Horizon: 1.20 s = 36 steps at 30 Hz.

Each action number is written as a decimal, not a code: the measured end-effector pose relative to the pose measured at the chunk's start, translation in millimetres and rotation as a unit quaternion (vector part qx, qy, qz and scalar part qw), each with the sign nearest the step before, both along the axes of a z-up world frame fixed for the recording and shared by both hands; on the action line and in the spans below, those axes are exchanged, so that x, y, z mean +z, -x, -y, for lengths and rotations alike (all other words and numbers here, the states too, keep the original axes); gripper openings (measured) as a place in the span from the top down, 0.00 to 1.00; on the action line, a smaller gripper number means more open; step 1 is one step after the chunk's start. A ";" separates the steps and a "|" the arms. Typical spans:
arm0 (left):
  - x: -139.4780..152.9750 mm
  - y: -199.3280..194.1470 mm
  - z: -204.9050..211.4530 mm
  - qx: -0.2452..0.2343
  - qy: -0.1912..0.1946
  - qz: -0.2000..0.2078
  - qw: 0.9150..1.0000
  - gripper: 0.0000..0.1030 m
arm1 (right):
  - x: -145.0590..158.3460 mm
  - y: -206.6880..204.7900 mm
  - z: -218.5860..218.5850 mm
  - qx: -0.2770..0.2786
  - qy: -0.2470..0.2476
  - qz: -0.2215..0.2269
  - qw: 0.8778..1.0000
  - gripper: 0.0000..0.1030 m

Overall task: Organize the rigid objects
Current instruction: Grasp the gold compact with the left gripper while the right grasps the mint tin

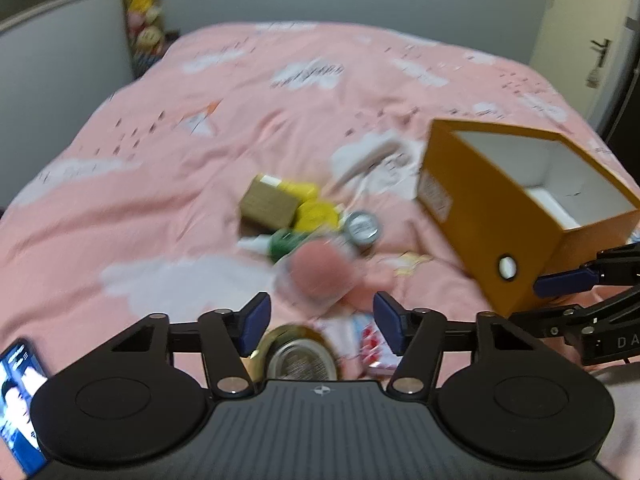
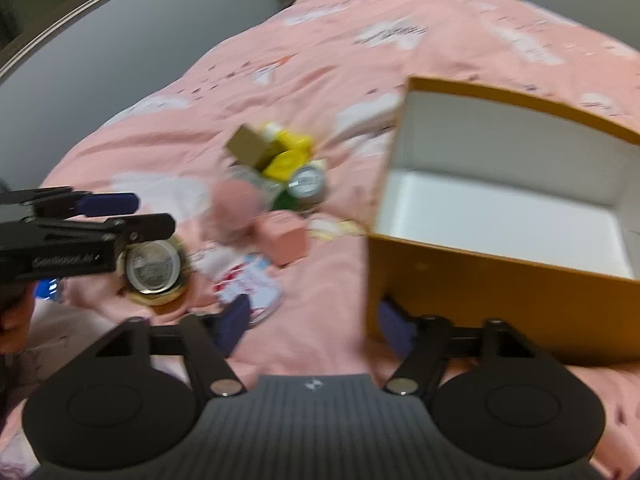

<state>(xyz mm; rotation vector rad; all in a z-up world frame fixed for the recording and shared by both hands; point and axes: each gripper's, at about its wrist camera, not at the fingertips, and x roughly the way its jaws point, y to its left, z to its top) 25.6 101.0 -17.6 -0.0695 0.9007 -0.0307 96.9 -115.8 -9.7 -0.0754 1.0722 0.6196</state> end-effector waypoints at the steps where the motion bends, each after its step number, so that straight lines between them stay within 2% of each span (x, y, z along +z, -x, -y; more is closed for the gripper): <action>1: -1.3 -0.3 -4.1 0.002 0.000 -0.008 1.000 0.34 | -1.2 -0.8 -4.6 0.009 -0.003 -0.004 1.000 0.45; 11: -29.9 -6.8 -27.4 0.024 0.008 -0.087 0.996 0.34 | -20.0 -15.5 -49.5 0.093 -0.002 -0.038 0.995 0.49; 15: -37.7 -9.0 -29.0 0.020 0.011 -0.102 0.994 0.31 | -28.4 -22.2 -61.8 0.109 0.007 -0.042 0.993 0.49; 17: -41.8 -11.4 -28.0 0.016 0.013 -0.109 0.994 0.25 | -30.8 -23.9 -65.5 0.118 0.007 -0.045 0.992 0.49; 19: -46.4 -13.9 -25.3 0.009 0.009 -0.114 0.993 0.23 | -35.1 -25.9 -71.6 0.125 0.011 -0.047 0.991 0.47; 22: -49.4 -16.5 -19.7 -0.005 -0.004 -0.119 0.993 0.24 | -43.0 -28.4 -79.8 0.136 0.021 -0.047 0.989 0.41; 24: -51.5 -18.9 -17.1 -0.014 -0.008 -0.123 0.992 0.25 | -47.7 -29.3 -83.8 0.143 0.028 -0.047 0.988 0.41; 30: -45.1 -23.6 -5.9 -0.050 -0.019 -0.124 0.991 0.46 | -59.1 -29.8 -89.9 0.156 0.042 -0.058 0.985 0.41; 33: -37.8 -24.0 -6.4 -0.069 0.000 -0.129 0.989 0.59 | -59.8 -30.5 -89.1 0.157 0.044 -0.059 0.985 0.41; 35: -36.2 -25.6 -6.6 -0.086 0.029 -0.144 0.985 0.69 | -60.2 -30.4 -89.8 0.163 0.047 -0.058 0.984 0.41; 36: -37.5 -27.2 -6.1 -0.093 0.042 -0.153 0.983 0.69 | -61.2 -29.9 -91.3 0.167 0.050 -0.057 0.983 0.41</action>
